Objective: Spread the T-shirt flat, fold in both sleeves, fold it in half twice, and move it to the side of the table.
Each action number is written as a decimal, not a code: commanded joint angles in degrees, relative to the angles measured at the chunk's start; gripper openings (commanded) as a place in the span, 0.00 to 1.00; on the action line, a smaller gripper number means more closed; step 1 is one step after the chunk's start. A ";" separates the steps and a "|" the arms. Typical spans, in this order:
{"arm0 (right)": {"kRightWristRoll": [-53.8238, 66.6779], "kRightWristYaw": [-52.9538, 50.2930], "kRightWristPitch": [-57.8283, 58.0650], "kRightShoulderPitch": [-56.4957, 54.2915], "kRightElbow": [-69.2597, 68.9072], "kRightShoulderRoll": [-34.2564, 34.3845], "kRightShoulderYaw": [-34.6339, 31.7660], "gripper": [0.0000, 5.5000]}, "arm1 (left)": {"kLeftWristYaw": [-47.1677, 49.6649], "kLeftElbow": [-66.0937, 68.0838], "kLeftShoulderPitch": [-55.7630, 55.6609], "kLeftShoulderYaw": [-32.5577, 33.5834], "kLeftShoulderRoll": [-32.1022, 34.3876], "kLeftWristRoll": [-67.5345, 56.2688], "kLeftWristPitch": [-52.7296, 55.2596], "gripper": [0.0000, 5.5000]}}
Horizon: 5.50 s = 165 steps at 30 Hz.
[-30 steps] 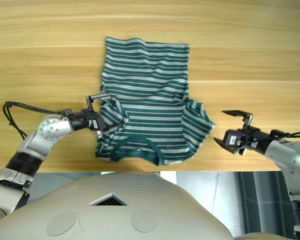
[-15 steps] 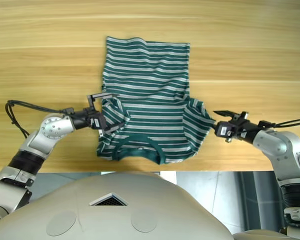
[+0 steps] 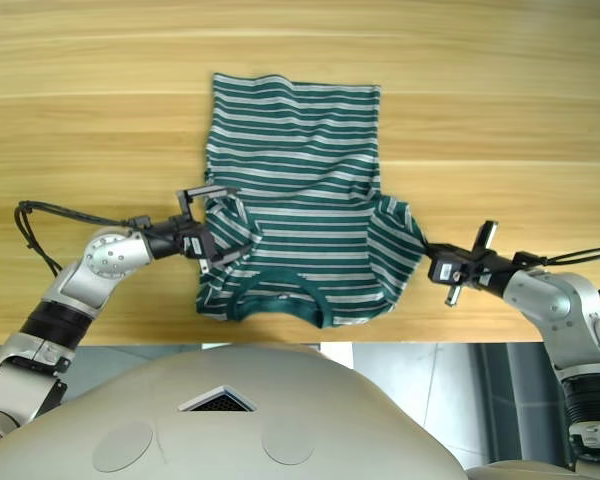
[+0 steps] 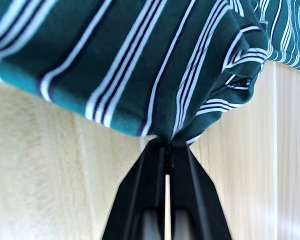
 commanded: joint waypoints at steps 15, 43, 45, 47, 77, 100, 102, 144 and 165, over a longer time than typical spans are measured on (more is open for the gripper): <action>-3.84 -3.39 2.12 -4.33 7.92 -1.77 2.19 0.00 | 0.78 -1.14 0.48 0.37 -2.01 -0.42 0.66 0.98; 4.44 -2.83 0.47 -4.77 -5.96 -1.78 -2.69 0.00 | 0.92 -1.49 0.06 0.51 -4.55 -1.34 0.73 0.98; 4.94 -1.65 0.51 -4.99 -8.04 -1.64 -1.60 0.00 | 0.93 -1.47 0.06 0.45 -4.61 -1.25 0.73 0.98; 5.18 -0.49 0.43 -5.02 -9.68 -1.48 -0.54 0.00 | 0.96 -1.55 0.13 0.43 -4.67 -1.24 0.79 0.98; -7.96 3.94 11.81 -12.95 -19.06 6.84 14.69 0.00 | 1.18 -1.80 1.10 0.18 -5.61 -0.95 1.00 0.98; -3.13 5.36 14.72 -15.07 -20.05 8.25 15.07 0.46 | 1.69 -1.34 1.37 0.00 -5.88 -1.14 0.91 0.98; 1.03 6.12 14.46 -14.15 -22.51 7.58 13.03 0.53 | 1.68 -1.16 1.20 -0.02 -5.97 -1.18 0.92 0.98; 8.09 8.82 8.43 7.92 -24.20 2.72 -1.52 0.98 | 2.56 0.53 0.72 0.12 -6.42 -1.31 0.58 0.98; 15.25 9.84 6.31 8.64 -28.84 0.98 -4.88 0.98 | 0.48 -6.50 0.79 5.08 -1.71 -7.29 -0.74 0.98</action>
